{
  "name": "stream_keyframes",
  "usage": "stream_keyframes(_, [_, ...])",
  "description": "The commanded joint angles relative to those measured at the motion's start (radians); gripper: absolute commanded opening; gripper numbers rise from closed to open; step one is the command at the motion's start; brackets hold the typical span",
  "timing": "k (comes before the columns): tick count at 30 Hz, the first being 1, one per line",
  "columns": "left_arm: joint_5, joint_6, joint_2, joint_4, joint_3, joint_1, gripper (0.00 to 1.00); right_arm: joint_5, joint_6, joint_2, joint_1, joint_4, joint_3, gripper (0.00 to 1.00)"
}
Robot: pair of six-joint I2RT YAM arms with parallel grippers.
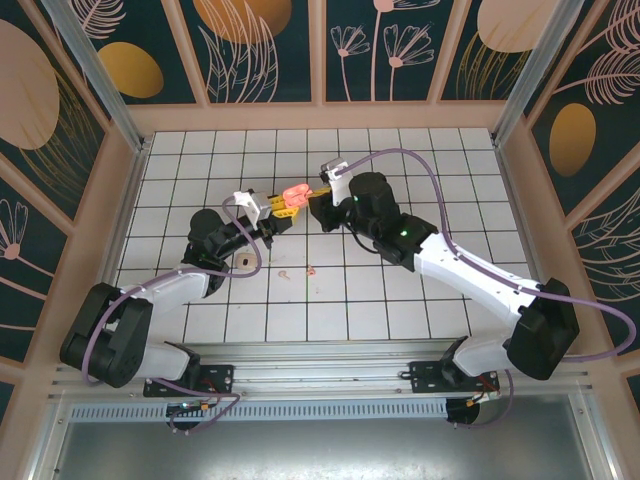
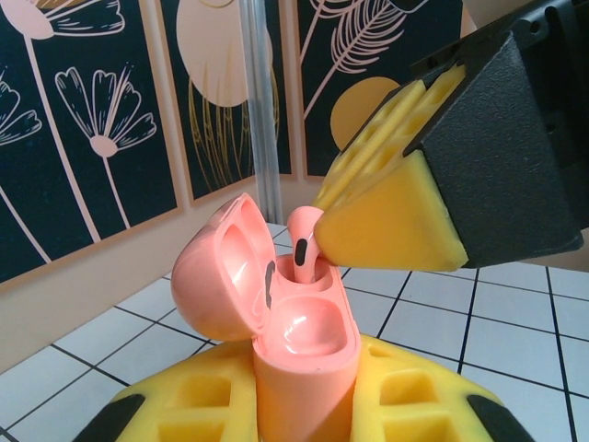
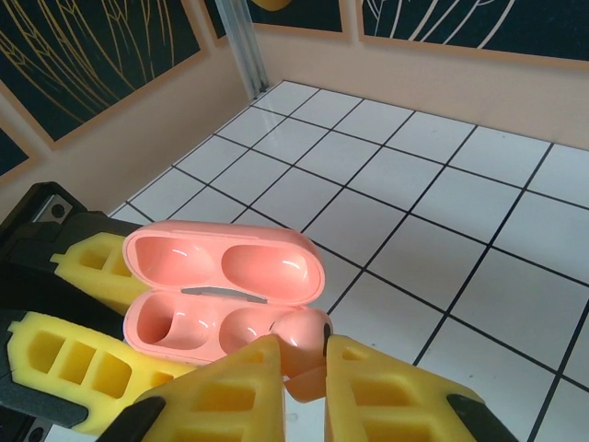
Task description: Insert the wireless bluetooth earbuds into the charging case
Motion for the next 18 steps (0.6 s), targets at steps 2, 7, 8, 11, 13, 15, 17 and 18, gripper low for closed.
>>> stream_keyframes(2, [0.012, 0.023, -0.027, 0.057, 0.01, -0.014, 0.01, -0.065, 0.029, 0.023, 0.048, -0.034, 0.025, 0.18])
stream_keyframes(7, [0.013, 0.026, -0.028, 0.055, 0.01, -0.013, 0.01, -0.082, 0.035, 0.013, 0.043, -0.025, 0.028, 0.22])
stream_keyframes(8, [0.014, 0.026, -0.027, 0.054, 0.01, -0.014, 0.01, -0.091, 0.041, 0.011, 0.038, -0.02, 0.027, 0.23])
stream_keyframes(11, [0.016, 0.026, -0.028, 0.053, 0.01, -0.013, 0.01, -0.109, 0.064, 0.005, 0.026, -0.009, 0.029, 0.28])
stream_keyframes(13, [0.016, 0.026, -0.028, 0.051, 0.011, -0.014, 0.01, -0.131, 0.075, 0.001, 0.017, -0.004, 0.029, 0.33])
stream_keyframes(15, [0.017, 0.027, -0.027, 0.051, 0.011, -0.014, 0.01, -0.145, 0.085, -0.002, 0.008, 0.002, 0.029, 0.36])
stream_keyframes(17, [0.018, 0.028, -0.028, 0.051, 0.012, -0.014, 0.01, -0.166, 0.094, -0.007, -0.002, 0.008, 0.029, 0.4])
stream_keyframes(18, [0.018, 0.028, -0.027, 0.049, 0.012, -0.014, 0.01, -0.171, 0.095, -0.009, -0.004, 0.012, 0.029, 0.41])
